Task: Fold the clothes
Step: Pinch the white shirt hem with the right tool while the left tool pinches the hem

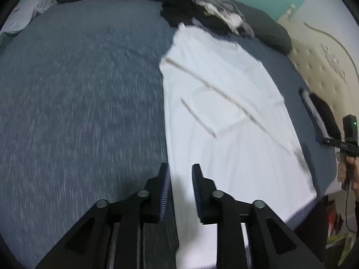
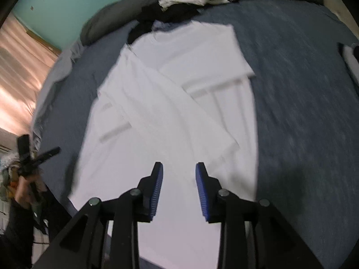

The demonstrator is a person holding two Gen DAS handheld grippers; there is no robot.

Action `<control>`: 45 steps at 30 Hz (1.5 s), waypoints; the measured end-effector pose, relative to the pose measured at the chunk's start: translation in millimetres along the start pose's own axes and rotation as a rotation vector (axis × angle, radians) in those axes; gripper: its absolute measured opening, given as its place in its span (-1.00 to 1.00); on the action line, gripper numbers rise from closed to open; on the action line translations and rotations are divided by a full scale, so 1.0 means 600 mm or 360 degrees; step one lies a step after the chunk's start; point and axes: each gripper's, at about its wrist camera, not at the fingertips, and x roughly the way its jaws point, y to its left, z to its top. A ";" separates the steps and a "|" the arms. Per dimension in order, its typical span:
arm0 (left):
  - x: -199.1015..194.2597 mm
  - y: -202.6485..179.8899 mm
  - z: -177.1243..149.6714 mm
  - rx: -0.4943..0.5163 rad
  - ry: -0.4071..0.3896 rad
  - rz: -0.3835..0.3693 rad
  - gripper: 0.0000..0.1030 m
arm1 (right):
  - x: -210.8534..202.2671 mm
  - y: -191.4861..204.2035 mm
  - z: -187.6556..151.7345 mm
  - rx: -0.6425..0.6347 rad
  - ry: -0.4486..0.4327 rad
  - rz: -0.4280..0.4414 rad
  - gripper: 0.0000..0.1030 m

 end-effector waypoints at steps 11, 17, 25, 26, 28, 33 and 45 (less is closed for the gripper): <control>0.000 0.005 -0.099 -0.0046 0.0153 0.0028 -0.49 | -0.033 -0.036 -0.156 0.0008 0.0106 -0.0094 -0.29; -0.014 0.008 -0.122 -0.0059 0.0157 0.0030 -0.49 | -0.045 -0.060 -0.207 0.0076 0.0143 -0.0112 -0.28; -0.035 0.013 -0.147 -0.0071 0.0157 0.0041 -0.49 | -0.016 -0.078 -0.252 0.0135 0.0298 -0.0131 -0.27; -0.036 0.014 -0.149 -0.0073 0.0158 0.0043 -0.49 | -0.014 -0.080 -0.257 0.0135 0.0303 -0.0129 -0.27; -0.040 0.016 -0.153 -0.0077 0.0160 0.0045 -0.49 | -0.010 -0.085 -0.266 0.0145 0.0302 -0.0109 -0.28; -0.045 0.018 -0.160 -0.0084 0.0171 0.0054 -0.42 | -0.033 -0.092 -0.270 0.0140 0.0241 -0.0075 -0.91; -0.015 0.009 -0.176 -0.0069 0.0252 0.0049 -0.37 | -0.108 -0.103 -0.262 0.0102 0.0084 -0.0053 -0.93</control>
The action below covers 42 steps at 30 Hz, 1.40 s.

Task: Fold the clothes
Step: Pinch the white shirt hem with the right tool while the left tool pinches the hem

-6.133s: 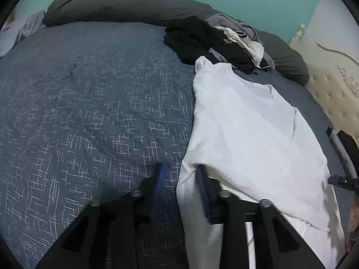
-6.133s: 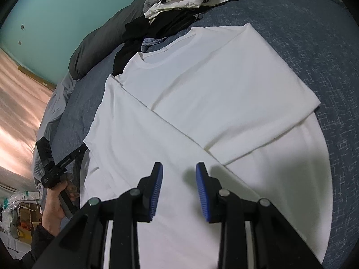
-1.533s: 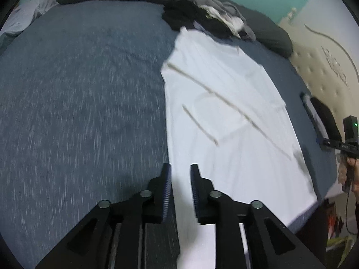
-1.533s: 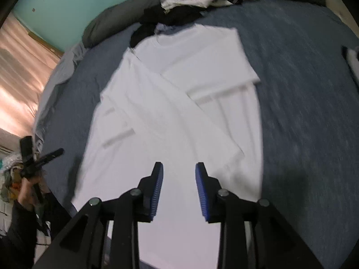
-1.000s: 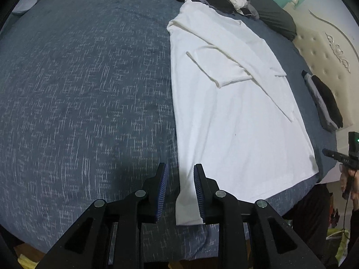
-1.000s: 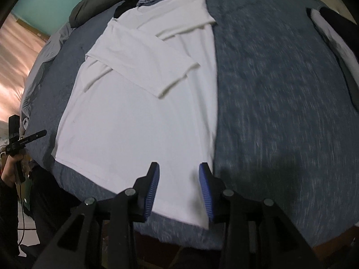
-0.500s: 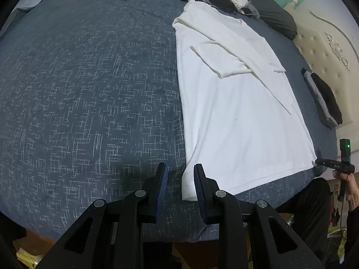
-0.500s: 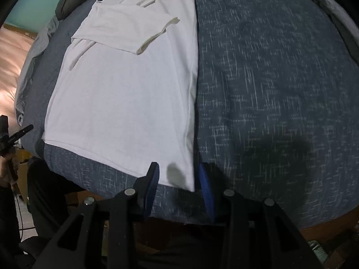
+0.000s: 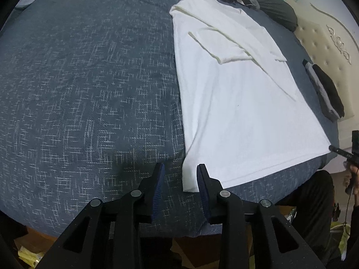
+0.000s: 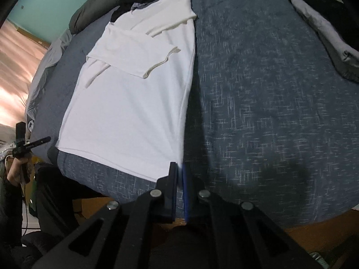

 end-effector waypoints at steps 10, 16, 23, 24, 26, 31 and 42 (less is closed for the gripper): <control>0.034 -0.008 0.000 0.0011 0.0060 -0.0039 -0.36 | -0.003 -0.002 -0.003 0.0005 -0.0017 -0.0023 -0.93; 0.055 -0.024 -0.001 0.0081 0.0095 -0.0072 -0.47 | 0.001 -0.009 -0.002 0.0038 -0.0018 -0.0001 -0.93; 0.060 -0.062 -0.003 0.0230 0.0117 -0.0097 -0.80 | 0.005 -0.014 0.001 0.0067 -0.0020 0.0012 -0.93; 0.061 -0.068 -0.004 0.0247 0.0128 -0.0108 -0.80 | 0.006 -0.013 0.002 0.0068 -0.0019 0.0015 -0.93; 0.066 -0.078 -0.005 0.0278 0.0154 -0.0134 -0.80 | 0.007 -0.013 0.002 0.0070 -0.0017 0.0017 -0.93; 0.060 -0.070 0.001 0.0222 0.0140 -0.0174 -0.80 | 0.005 -0.015 0.000 0.0080 -0.0022 0.0036 -0.93; 0.060 0.003 0.026 -0.0075 0.0025 -0.0191 -0.77 | 0.006 -0.013 0.002 0.0096 -0.0019 0.0062 -0.93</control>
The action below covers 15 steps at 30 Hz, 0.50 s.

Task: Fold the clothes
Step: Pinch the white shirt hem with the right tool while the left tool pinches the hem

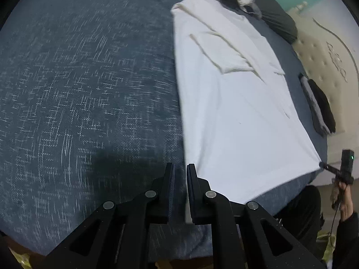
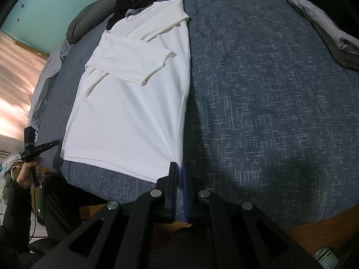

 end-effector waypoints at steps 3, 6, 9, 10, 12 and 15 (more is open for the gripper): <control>0.011 0.011 0.007 -0.0039 0.0003 0.0013 -0.77 | 0.000 0.001 0.001 -0.0008 0.0002 -0.0001 -0.93; 0.032 0.006 0.015 -0.0010 0.0041 0.0026 -0.77 | 0.000 -0.002 0.002 -0.0001 0.0006 -0.0003 -0.93; 0.045 0.000 0.020 -0.0016 0.0067 0.0003 -0.77 | 0.001 -0.005 0.002 0.0008 0.0010 -0.0002 -0.93; 0.048 -0.002 0.020 -0.0015 0.0073 -0.0014 -0.78 | 0.002 -0.006 0.002 0.0011 0.0012 -0.0001 -0.93; 0.053 -0.009 0.018 0.0025 0.0081 -0.0008 -0.81 | 0.003 -0.006 0.002 0.0011 0.0017 -0.0002 -0.93; 0.044 -0.017 0.016 0.0064 0.0050 -0.0006 -0.96 | 0.005 -0.007 0.002 0.0016 0.0022 -0.0002 -0.93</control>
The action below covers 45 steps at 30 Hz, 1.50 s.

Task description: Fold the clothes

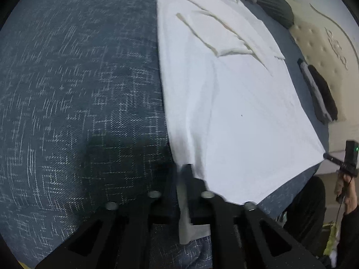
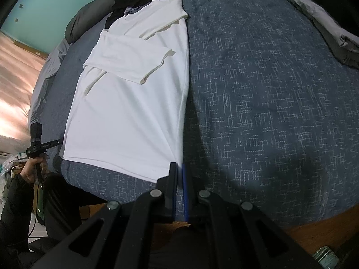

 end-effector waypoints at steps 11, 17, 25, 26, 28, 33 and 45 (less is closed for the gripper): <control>-0.048 0.021 0.003 0.0007 -0.0052 0.0115 -0.96 | 0.009 0.004 -0.003 -0.0016 0.0029 0.0009 -0.93; -0.012 0.020 0.011 -0.0036 0.0009 0.0136 -0.94 | 0.014 0.012 -0.007 -0.0035 0.0045 -0.0007 -0.92; -0.030 0.020 -0.004 -0.0077 0.0055 0.0021 -0.75 | 0.014 0.007 -0.011 -0.0020 0.0037 0.0016 -0.92; -0.032 0.021 -0.008 -0.0084 0.0061 0.0006 -0.73 | 0.016 0.008 -0.012 -0.0020 0.0040 0.0015 -0.92; -0.036 0.020 -0.016 -0.0080 0.0076 -0.0012 -0.71 | 0.020 0.011 -0.012 -0.0023 0.0049 0.0015 -0.92; -0.033 0.012 -0.022 -0.0052 0.0094 -0.0006 -0.64 | 0.023 0.013 -0.012 -0.0030 0.0061 0.0017 -0.92; -0.032 -0.004 -0.032 0.0021 0.0113 0.0009 -0.94 | 0.013 0.009 -0.014 -0.0030 0.0024 0.0007 -0.92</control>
